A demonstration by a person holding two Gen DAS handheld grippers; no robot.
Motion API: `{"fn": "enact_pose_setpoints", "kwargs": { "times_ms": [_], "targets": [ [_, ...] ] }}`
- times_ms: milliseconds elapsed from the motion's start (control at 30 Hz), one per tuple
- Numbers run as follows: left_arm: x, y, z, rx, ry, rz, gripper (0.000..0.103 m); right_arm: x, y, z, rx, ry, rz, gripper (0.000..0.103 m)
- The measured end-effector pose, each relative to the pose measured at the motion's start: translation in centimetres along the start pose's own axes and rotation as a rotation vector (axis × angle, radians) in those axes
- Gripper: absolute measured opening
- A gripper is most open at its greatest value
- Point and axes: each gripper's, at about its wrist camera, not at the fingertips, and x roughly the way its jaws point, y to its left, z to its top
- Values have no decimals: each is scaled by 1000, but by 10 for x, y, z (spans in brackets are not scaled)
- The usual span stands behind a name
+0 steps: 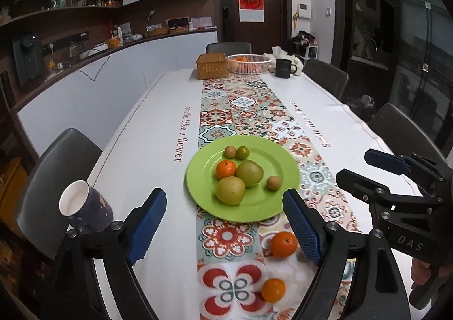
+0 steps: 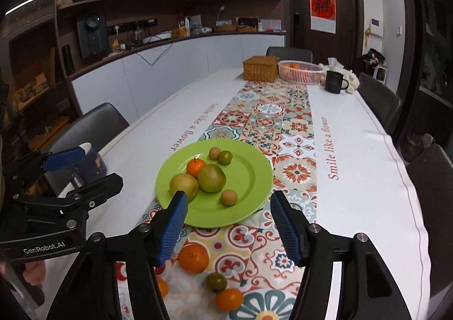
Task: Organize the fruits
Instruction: 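Withdraw both tools from the plate toward the loose tangerines and tomato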
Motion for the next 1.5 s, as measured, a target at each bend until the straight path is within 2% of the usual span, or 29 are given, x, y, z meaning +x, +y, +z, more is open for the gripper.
{"fn": "enact_pose_setpoints", "kwargs": {
  "times_ms": [267, 633, 933, 1500],
  "targets": [
    [-25, -13, -17, -4, -9, -1, 85, -31, 0, -14, -12, -29, 4, 62],
    [-33, -27, -48, 16, 22, -18, 85, -46, 1, -44, -24, -1, 1, 62],
    [-21, -35, -76, 58, 61, -26, 85, -39, 5, -73, -47, 70, -4, 62],
    [33, -38, -121, 44, 241, -73, 83, 7, 3, -113, -62, 226, -5, 62]
  ]
}}
